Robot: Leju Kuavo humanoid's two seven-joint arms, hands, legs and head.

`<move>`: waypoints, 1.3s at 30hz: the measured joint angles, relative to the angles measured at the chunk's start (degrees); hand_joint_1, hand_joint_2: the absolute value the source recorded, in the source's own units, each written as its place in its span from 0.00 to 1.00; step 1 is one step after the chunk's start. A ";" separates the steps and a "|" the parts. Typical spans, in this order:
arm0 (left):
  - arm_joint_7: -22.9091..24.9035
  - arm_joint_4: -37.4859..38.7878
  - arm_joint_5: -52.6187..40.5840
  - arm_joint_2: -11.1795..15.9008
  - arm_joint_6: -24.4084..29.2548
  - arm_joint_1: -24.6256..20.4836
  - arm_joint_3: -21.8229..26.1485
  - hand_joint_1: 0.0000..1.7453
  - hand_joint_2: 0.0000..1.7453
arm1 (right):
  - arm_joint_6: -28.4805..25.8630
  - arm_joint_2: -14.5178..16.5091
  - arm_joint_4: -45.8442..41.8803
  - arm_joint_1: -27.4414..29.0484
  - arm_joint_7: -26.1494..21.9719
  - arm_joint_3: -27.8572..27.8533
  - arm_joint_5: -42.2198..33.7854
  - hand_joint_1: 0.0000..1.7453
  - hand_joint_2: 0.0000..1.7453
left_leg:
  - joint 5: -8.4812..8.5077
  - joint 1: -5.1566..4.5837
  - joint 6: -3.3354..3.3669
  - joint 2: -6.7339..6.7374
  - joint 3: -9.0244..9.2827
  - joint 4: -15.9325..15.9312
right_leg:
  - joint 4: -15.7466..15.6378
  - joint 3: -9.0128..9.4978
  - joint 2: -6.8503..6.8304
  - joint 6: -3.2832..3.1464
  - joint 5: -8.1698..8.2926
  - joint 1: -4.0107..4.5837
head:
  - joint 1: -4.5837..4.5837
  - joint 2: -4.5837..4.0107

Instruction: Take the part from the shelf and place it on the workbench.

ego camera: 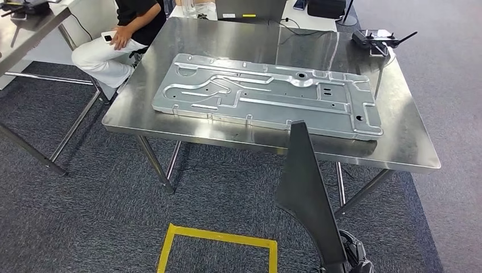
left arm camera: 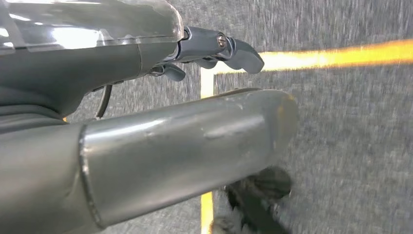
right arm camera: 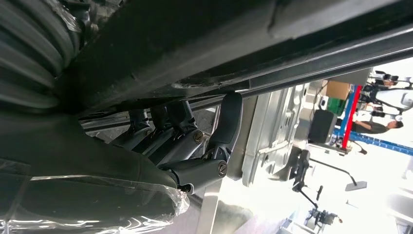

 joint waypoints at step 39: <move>-1.94 0.09 -5.69 2.35 -4.64 -1.71 -4.80 0.00 0.00 | 10.76 -9.23 15.00 -39.30 31.21 -10.64 51.12 1.00 1.00 | 3.34 0.16 -2.90 0.15 -4.79 0.29 | -13.14 3.57 -0.05 -2.33 8.38 -0.27 | -0.10 0.00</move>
